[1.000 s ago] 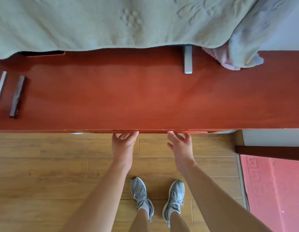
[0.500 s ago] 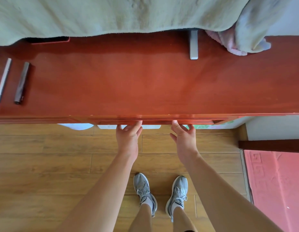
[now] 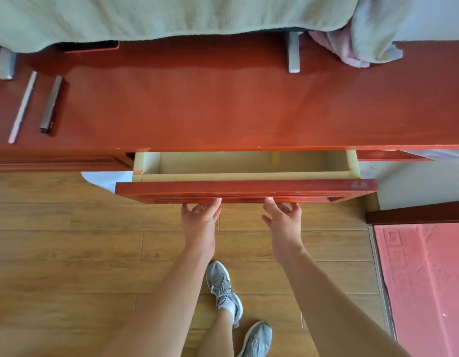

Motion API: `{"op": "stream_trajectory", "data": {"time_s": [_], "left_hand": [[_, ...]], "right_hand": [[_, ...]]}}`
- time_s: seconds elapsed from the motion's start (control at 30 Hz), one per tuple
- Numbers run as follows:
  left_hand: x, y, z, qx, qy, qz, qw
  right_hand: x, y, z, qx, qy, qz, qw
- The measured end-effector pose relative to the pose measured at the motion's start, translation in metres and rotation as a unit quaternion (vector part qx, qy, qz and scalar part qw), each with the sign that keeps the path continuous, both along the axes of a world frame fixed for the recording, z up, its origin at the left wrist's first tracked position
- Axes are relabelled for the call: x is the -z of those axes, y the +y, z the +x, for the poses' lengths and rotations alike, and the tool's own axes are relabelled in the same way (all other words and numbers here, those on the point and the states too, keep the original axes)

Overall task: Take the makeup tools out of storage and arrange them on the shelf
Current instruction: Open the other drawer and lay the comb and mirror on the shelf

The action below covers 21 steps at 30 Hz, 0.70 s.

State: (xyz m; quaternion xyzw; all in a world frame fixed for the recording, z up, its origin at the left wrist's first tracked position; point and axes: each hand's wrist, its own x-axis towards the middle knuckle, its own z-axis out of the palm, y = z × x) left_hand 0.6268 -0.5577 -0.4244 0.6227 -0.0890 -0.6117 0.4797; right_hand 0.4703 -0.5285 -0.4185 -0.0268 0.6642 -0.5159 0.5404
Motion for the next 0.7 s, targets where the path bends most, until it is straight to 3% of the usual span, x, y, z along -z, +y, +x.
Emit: {"op": "stream_trajectory", "data": {"time_s": [0.7], "left_hand": [[0.000, 0.117, 0.016, -0.019, -0.005, 0.004, 1.000]], "right_hand": [[0.009, 0.118, 0.018, 0.001, -0.001, 0.007, 1.000]]}}
